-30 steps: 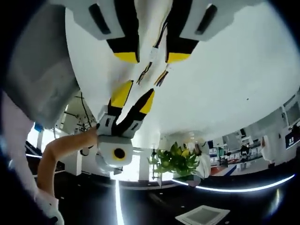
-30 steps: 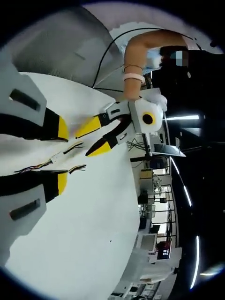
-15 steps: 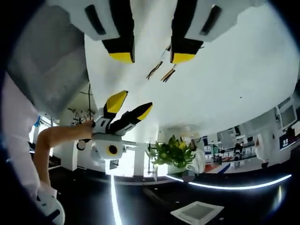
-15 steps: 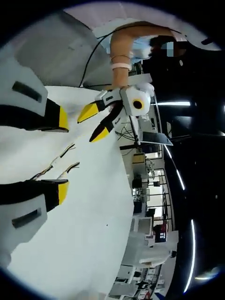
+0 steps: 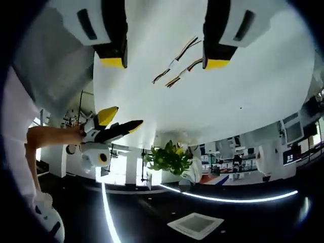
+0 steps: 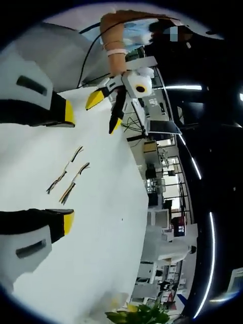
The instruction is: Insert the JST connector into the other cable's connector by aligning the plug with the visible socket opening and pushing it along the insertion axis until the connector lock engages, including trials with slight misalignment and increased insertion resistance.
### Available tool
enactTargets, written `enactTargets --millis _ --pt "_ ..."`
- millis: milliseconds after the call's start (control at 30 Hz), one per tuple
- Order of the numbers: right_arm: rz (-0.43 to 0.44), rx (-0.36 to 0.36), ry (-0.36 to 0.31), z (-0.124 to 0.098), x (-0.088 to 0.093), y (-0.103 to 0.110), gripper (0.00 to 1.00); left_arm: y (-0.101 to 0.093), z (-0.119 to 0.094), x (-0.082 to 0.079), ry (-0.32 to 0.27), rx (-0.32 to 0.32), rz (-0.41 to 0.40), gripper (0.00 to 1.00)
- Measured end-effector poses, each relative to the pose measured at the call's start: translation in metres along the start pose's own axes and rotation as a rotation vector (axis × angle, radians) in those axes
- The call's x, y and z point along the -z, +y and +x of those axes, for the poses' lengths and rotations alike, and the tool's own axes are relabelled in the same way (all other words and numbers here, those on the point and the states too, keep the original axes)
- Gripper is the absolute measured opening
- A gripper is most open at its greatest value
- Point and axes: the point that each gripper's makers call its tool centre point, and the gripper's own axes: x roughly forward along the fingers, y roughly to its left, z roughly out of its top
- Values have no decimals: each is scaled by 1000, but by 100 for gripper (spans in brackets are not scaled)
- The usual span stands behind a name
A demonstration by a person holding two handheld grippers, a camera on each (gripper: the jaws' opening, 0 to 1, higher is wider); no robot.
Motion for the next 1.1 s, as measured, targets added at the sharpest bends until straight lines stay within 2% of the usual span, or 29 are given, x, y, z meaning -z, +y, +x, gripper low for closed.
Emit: enactTargets --millis 100,233,333,467,500,567,667,700,733,800,900,1000,1033,1100 --pt "0 15 10 -7 5 1 71 -5 -9 -9 -51 -10 7 73" --pt "1 18 27 -11 10 4 77 -5 -19 -11 -66 -37 -18 79" --pt "5 24 31 -14 11 6 82 -8 -25 -14 -63 -67 -40 85" --pt "15 33 36 -16 12 9 90 -7 -33 -10 -44 -108 -95 91" --pt "25 39 52 -17 14 11 92 -4 -37 -3 -10 -143 -115 95" --pt "58 61 87 -18 21 11 100 -4 -40 -1 -15 -156 -117 99" --pt "80 59 99 -19 24 13 100 -4 -46 3 -14 -172 -164 99" --pt "91 56 101 -19 26 14 100 -5 -47 -4 -62 -170 -132 99" --pt "100 52 109 -19 27 16 100 -5 -47 -7 -77 -171 -121 99" --pt "101 50 117 -19 30 19 100 -8 -50 -7 -70 -172 -137 99" --pt "95 55 121 -20 30 22 100 -8 -52 0 -19 -187 -171 99" --pt "95 61 115 -21 30 23 100 -12 -54 -1 -39 -188 -186 99" --pt "98 63 116 -22 30 24 100 -14 -55 1 -37 -188 -227 99" --pt "101 70 114 -23 30 24 100 -14 -57 5 -19 -197 -247 99"
